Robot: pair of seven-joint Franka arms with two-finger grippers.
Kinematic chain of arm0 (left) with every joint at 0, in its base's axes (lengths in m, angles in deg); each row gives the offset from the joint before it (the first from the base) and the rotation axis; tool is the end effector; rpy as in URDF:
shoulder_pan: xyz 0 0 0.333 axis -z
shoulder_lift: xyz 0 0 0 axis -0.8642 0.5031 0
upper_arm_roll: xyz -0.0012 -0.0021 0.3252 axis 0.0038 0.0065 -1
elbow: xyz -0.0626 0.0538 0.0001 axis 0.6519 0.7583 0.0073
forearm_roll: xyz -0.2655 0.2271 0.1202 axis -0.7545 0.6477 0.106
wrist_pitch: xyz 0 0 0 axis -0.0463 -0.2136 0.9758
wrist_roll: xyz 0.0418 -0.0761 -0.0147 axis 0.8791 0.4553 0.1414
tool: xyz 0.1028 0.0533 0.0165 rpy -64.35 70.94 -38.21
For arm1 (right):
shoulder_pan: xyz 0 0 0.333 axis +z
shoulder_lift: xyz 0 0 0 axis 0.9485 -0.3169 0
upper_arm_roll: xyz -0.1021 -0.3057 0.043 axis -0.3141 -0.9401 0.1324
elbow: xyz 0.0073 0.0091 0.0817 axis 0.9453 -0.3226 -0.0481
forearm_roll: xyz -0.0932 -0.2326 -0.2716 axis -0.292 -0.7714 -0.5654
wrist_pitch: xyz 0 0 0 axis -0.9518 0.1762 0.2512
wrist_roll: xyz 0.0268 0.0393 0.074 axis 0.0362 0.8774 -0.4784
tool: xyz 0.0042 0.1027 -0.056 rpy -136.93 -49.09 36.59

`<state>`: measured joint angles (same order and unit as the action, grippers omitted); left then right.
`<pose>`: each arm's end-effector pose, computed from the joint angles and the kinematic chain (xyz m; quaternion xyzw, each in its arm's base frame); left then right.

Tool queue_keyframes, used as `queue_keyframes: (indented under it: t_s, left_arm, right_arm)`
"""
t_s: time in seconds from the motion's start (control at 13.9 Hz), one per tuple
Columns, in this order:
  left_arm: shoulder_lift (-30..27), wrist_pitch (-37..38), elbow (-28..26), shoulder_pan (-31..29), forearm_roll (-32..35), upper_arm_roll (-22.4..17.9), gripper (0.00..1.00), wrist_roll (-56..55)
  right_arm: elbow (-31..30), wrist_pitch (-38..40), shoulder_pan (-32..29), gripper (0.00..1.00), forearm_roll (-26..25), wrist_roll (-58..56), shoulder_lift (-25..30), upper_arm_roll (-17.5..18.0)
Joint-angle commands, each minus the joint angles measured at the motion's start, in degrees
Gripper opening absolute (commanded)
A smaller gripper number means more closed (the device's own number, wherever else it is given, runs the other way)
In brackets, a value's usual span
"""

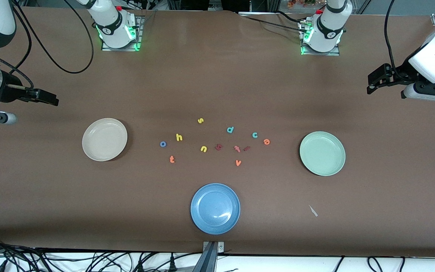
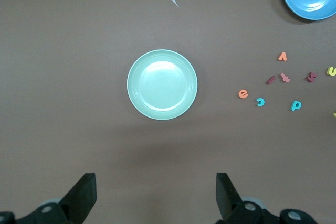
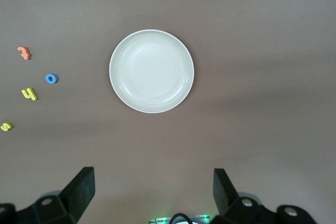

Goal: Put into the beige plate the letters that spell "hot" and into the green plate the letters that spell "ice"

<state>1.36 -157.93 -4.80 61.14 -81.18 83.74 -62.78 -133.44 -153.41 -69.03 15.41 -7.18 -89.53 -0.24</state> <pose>0.5305 -0.0553 0.6225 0.9985 -0.0508 -0.0103 0.0161 0.5559 -0.0014 0.5428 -0.9938 0.0644 0.0910 0.0006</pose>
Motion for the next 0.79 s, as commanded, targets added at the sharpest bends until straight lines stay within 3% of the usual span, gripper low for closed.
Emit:
queue_keyframes:
  t_s: [0.0,0.72]
  left_arm:
    - [-0.6,0.4,-0.1,0.1,1.7,0.1,1.0,0.0]
    - [-0.1,0.6,-0.3,-0.7,1.8,0.0,1.0,-0.1]
  right_arm:
    - [0.6,0.8,-0.2,1.0,0.1,-0.5,-0.2,0.0]
    - [0.6,0.8,-0.2,1.0,0.1,-0.7,-0.1,0.0]
